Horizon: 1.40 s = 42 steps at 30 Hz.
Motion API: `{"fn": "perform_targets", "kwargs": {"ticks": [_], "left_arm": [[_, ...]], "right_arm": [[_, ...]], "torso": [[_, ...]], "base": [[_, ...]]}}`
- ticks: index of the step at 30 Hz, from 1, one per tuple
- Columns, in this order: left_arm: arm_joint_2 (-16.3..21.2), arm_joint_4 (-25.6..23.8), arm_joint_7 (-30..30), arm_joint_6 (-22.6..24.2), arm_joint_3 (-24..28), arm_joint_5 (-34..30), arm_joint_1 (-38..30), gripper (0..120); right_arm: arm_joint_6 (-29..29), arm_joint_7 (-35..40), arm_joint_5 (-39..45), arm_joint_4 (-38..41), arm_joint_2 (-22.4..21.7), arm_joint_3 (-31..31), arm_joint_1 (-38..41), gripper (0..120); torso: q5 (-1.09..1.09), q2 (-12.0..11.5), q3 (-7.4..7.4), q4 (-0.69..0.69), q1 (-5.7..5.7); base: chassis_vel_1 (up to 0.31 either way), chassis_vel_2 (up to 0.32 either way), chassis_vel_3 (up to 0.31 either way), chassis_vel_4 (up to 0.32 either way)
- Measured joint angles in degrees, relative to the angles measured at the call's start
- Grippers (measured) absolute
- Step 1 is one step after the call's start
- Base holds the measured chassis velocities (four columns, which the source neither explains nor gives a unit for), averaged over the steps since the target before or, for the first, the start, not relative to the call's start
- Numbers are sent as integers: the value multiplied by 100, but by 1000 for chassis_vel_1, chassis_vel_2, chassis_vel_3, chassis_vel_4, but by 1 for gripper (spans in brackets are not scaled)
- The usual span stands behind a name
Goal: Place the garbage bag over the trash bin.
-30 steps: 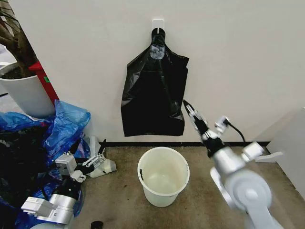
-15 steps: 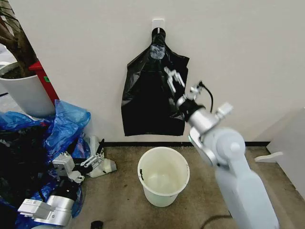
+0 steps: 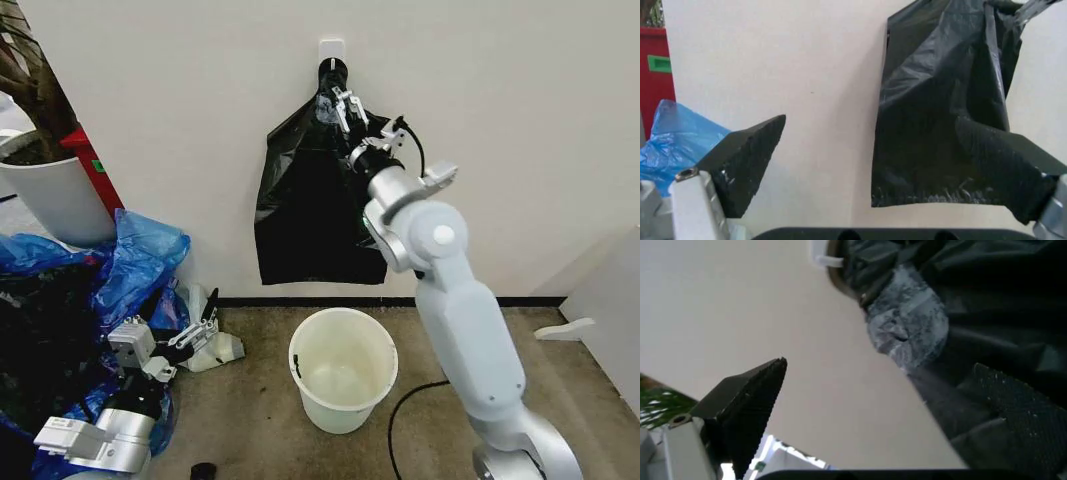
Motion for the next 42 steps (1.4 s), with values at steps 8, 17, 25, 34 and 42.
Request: {"fn": "perform_targets", "kwargs": {"ticks": [8, 17, 25, 34, 42], "left_arm": [[-28, -16, -6, -20, -4, 2, 8, 100], [-65, -19, -8, -77, -4, 28, 25, 100], [-97, -26, -8, -93, 12, 75, 28, 100], [-116, -62, -15, -132, 27, 117, 42, 100], [-122, -63, -14, -153, 94, 162, 19, 100]], "right_arm": [[10, -29, -214, -298, 100, 8, 161, 100], [-1, -76, -205, -455, 134, 18, 418, 100], [-23, -117, -222, -549, 145, -3, 616, 100], [24, -126, -152, -688, 166, -14, 758, 82], [84, -87, -61, -673, 102, -50, 773, 53]], "torso": [[0, 0, 0, 0, 0], [0, 0, 0, 0, 0], [0, 0, 0, 0, 0], [0, 0, 0, 0, 0], [0, 0, 0, 0, 0]], "base": [[0, 0, 0, 0], [0, 0, 0, 0], [0, 0, 0, 0], [0, 0, 0, 0], [0, 0, 0, 0]]}}
